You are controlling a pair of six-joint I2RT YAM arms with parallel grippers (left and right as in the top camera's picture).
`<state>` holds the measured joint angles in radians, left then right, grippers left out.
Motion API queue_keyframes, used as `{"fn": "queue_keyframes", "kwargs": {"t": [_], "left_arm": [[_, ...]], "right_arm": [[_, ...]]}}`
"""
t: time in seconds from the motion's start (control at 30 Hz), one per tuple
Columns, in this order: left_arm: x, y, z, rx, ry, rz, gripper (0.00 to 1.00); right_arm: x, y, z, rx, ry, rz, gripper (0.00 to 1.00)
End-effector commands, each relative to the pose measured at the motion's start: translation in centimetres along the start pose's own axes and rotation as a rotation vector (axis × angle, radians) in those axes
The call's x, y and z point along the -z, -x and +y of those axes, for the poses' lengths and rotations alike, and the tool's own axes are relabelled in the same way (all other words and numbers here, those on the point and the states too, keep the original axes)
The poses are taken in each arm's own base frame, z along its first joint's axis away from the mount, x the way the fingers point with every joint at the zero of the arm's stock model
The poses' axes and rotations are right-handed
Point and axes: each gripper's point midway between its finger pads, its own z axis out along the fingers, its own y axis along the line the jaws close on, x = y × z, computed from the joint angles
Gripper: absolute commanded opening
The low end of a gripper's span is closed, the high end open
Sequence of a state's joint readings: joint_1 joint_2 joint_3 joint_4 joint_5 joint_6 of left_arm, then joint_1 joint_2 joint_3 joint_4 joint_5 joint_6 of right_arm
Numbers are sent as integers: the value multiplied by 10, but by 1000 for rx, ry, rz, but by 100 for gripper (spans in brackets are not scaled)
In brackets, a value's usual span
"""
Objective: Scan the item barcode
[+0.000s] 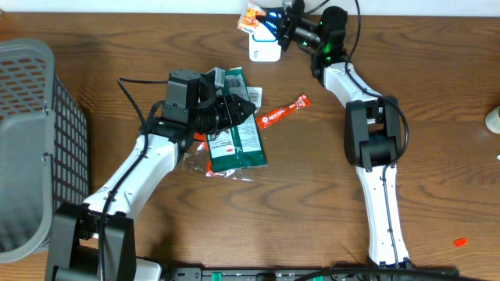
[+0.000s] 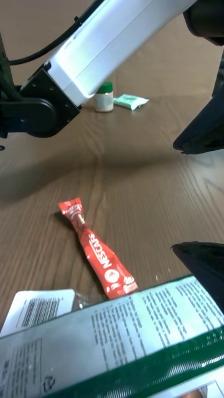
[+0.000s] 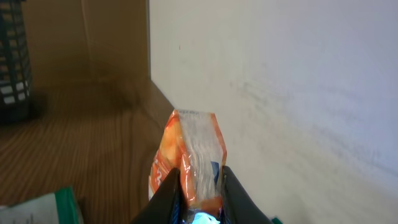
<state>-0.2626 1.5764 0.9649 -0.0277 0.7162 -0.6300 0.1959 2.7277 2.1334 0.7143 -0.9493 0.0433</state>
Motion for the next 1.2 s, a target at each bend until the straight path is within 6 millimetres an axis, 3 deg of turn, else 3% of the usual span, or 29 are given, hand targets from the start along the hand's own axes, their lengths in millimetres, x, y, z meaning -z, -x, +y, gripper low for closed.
{"fn": "queue_keyframes", "kwargs": {"t": [0.0, 0.13, 0.63, 0.97, 1.17], "left_arm": [[1, 3, 8, -24, 42, -19, 46], [1, 2, 17, -11, 90, -24, 46], [2, 4, 21, -25, 113, -35, 46], [3, 3, 28, -14, 148, -39, 46], [3, 3, 29, -12, 152, -38, 46]], "right_arm": [[-5, -10, 3, 16, 0, -1, 1], [-6, -10, 4, 41, 2, -14, 1], [-10, -12, 7, 57, -3, -15, 1], [-8, 11, 22, 82, 75, -90, 1], [-8, 14, 23, 81, 77, -101, 1]]}}
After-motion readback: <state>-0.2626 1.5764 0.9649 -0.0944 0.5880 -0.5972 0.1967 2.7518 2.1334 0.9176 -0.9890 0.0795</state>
